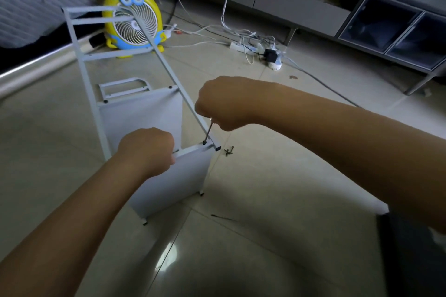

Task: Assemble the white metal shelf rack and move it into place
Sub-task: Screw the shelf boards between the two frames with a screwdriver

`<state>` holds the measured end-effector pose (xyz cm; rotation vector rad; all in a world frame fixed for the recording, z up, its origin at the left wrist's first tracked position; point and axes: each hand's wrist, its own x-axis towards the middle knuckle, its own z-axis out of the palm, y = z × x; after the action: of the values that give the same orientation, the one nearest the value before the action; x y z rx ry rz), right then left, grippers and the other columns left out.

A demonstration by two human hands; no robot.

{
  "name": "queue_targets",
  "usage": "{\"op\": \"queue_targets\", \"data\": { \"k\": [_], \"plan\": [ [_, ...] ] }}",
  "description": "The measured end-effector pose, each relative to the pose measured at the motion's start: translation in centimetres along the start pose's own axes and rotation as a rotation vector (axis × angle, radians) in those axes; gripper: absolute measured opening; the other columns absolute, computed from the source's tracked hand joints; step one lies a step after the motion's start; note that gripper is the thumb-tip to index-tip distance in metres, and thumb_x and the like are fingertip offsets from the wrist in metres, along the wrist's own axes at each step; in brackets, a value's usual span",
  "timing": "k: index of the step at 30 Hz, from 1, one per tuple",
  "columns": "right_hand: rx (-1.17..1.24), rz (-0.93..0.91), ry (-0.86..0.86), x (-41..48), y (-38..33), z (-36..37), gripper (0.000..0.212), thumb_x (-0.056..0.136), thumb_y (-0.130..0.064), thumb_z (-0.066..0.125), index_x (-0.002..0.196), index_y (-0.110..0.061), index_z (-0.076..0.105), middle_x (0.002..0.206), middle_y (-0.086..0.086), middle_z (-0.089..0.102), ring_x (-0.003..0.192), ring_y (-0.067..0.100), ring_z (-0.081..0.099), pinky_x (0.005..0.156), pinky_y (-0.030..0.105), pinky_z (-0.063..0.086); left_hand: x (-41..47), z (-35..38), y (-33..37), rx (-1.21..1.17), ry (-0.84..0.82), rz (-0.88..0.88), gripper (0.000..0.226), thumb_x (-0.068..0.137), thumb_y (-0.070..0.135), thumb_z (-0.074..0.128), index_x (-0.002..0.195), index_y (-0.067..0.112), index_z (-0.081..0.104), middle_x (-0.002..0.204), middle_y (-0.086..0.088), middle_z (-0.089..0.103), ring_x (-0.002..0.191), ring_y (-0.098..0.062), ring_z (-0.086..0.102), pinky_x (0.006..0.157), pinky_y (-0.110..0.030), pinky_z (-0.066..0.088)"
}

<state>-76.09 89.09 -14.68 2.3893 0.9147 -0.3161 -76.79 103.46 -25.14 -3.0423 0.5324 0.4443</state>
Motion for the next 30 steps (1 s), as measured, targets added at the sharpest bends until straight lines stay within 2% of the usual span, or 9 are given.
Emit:
{"op": "queue_targets", "data": {
  "k": [3, 8, 16, 19, 21, 23, 25, 27, 30],
  "plan": [
    [-0.093, -0.08, 0.053, -0.4, -1.1, -0.8, 0.035, 0.081, 0.009, 0.043, 0.057, -0.009, 0.025, 0.061, 0.003, 0.026, 0.05, 0.015, 0.026, 0.047, 0.024, 0.027, 0.0, -0.2, 0.1, 0.014, 0.0, -0.007, 0.031, 0.091, 0.029, 0.05, 0.062, 0.019, 0.049, 0.069, 0.002, 0.055, 0.067, -0.015, 0.051, 0.058, -0.024, 0.035],
    [-0.172, -0.101, 0.009, -0.4, -1.1, -0.5, 0.033, 0.077, 0.011, 0.044, 0.057, -0.009, 0.027, 0.058, 0.002, 0.027, 0.049, 0.014, 0.024, 0.045, 0.023, 0.025, 0.3, 0.1, -0.1, 0.026, 0.001, -0.019, 0.036, 0.092, 0.029, 0.049, 0.058, 0.019, 0.045, 0.064, 0.002, 0.052, 0.063, -0.013, 0.05, 0.06, -0.025, 0.039],
    [0.012, 0.031, -0.103, 1.2, -0.6, -1.0, 0.029, 0.086, 0.001, 0.041, 0.06, -0.009, 0.032, 0.063, 0.003, 0.032, 0.052, 0.014, 0.03, 0.048, 0.022, 0.027, 0.6, 0.2, -0.3, 0.003, 0.0, -0.011, 0.039, 0.091, 0.029, 0.051, 0.055, 0.019, 0.043, 0.058, 0.003, 0.046, 0.059, -0.012, 0.046, 0.059, -0.024, 0.036],
    [0.042, 0.056, -0.243, 2.7, -0.8, -1.5, 0.017, 0.092, -0.005, 0.043, 0.08, -0.007, 0.056, 0.071, 0.002, 0.047, 0.057, 0.015, 0.04, 0.055, 0.024, 0.035, 0.3, 0.3, -0.1, -0.016, -0.009, -0.016, 0.038, 0.091, 0.03, 0.052, 0.055, 0.02, 0.045, 0.059, 0.003, 0.048, 0.059, -0.011, 0.048, 0.057, -0.022, 0.035],
    [0.043, 0.058, -0.337, 3.4, -1.1, -2.0, 0.019, 0.094, -0.007, 0.044, 0.098, -0.009, 0.062, 0.081, 0.001, 0.053, 0.059, 0.013, 0.043, 0.06, 0.024, 0.038, -0.1, 0.3, 0.2, -0.01, 0.004, -0.03, 0.04, 0.092, 0.031, 0.052, 0.055, 0.021, 0.042, 0.059, 0.003, 0.046, 0.058, -0.011, 0.046, 0.055, -0.021, 0.032],
    [0.051, 0.08, -0.33, 3.8, -1.5, -2.4, 0.02, 0.095, -0.006, 0.041, 0.083, -0.01, 0.058, 0.072, 0.0, 0.049, 0.054, 0.01, 0.038, 0.047, 0.019, 0.036, -0.3, 0.3, 0.2, -0.009, 0.028, -0.04, 0.041, 0.092, 0.033, 0.051, 0.054, 0.021, 0.04, 0.059, 0.004, 0.044, 0.057, -0.011, 0.044, 0.058, -0.022, 0.033],
    [0.034, 0.087, -0.276, 3.6, -1.7, -2.3, 0.031, 0.093, -0.004, 0.042, 0.062, -0.008, 0.044, 0.063, 0.001, 0.04, 0.053, 0.013, 0.037, 0.046, 0.019, 0.035, -0.4, 0.4, 0.2, -0.022, 0.042, -0.051, 0.04, 0.093, 0.033, 0.05, 0.056, 0.02, 0.043, 0.06, 0.004, 0.046, 0.059, -0.01, 0.045, 0.061, -0.024, 0.035],
    [-0.001, 0.084, -0.205, 2.9, -1.6, -1.9, 0.034, 0.09, -0.003, 0.046, 0.058, -0.009, 0.036, 0.062, 0.002, 0.037, 0.056, 0.016, 0.039, 0.051, 0.024, 0.034, -0.6, 0.5, 0.2, -0.013, 0.064, -0.054, 0.032, 0.094, 0.034, 0.048, 0.066, 0.019, 0.052, 0.065, 0.004, 0.051, 0.063, -0.01, 0.049, 0.061, -0.024, 0.035],
    [-0.008, 0.087, -0.141, 1.3, -1.0, -1.2, 0.032, 0.088, -0.005, 0.048, 0.06, -0.011, 0.033, 0.064, 0.002, 0.034, 0.053, 0.012, 0.033, 0.046, 0.021, 0.027, -0.8, 0.7, 0.2, -0.001, 0.078, -0.041, 0.026, 0.095, 0.034, 0.046, 0.079, 0.019, 0.061, 0.071, 0.003, 0.057, 0.067, -0.012, 0.052, 0.062, -0.024, 0.037]
  ]
}}
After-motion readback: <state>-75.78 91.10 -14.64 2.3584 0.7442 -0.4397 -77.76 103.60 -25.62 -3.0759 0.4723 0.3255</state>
